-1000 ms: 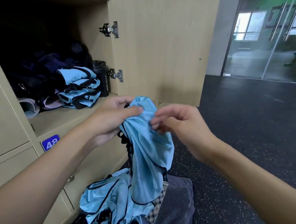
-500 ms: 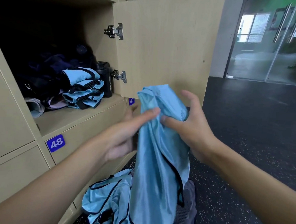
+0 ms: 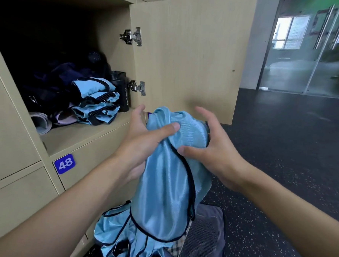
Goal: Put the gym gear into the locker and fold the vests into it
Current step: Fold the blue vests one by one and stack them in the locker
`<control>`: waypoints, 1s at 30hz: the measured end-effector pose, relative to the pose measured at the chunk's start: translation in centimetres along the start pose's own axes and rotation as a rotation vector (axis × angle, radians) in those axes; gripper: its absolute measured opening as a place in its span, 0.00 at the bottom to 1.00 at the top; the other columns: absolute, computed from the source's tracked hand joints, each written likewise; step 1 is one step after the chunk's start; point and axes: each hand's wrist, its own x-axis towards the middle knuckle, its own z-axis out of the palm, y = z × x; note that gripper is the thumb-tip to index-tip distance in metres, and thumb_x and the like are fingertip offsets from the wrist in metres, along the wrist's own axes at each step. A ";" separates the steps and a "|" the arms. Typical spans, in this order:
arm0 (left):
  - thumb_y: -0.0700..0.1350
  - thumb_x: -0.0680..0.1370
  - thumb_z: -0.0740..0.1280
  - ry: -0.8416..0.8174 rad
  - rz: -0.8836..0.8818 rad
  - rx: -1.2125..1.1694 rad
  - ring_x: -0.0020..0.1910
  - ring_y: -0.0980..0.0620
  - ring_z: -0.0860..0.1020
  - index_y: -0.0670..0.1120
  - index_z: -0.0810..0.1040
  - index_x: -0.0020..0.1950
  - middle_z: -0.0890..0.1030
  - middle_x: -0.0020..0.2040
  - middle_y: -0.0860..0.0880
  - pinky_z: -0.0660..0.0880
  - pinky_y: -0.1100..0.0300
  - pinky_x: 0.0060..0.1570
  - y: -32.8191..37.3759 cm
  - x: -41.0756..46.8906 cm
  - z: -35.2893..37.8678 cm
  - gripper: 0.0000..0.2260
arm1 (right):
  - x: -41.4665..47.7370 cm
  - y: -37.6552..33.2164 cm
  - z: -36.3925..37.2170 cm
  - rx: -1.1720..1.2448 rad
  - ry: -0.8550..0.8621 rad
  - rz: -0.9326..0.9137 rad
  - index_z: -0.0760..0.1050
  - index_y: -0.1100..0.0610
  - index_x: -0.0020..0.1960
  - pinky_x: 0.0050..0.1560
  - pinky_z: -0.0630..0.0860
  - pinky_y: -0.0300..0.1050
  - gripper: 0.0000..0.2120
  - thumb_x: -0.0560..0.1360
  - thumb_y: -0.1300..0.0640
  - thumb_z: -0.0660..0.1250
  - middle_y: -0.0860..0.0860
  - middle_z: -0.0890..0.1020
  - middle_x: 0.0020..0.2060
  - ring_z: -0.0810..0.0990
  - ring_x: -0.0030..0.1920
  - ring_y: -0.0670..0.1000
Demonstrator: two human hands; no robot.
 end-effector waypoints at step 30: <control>0.32 0.68 0.77 -0.116 0.223 0.062 0.46 0.47 0.86 0.59 0.63 0.74 0.85 0.50 0.45 0.83 0.50 0.42 1.4 -0.9 -0.3 0.43 | -0.2 -1.6 -1.6 0.076 -0.174 0.033 0.49 0.33 0.76 0.53 0.80 0.41 0.55 0.65 0.64 0.79 0.45 0.76 0.64 0.82 0.57 0.44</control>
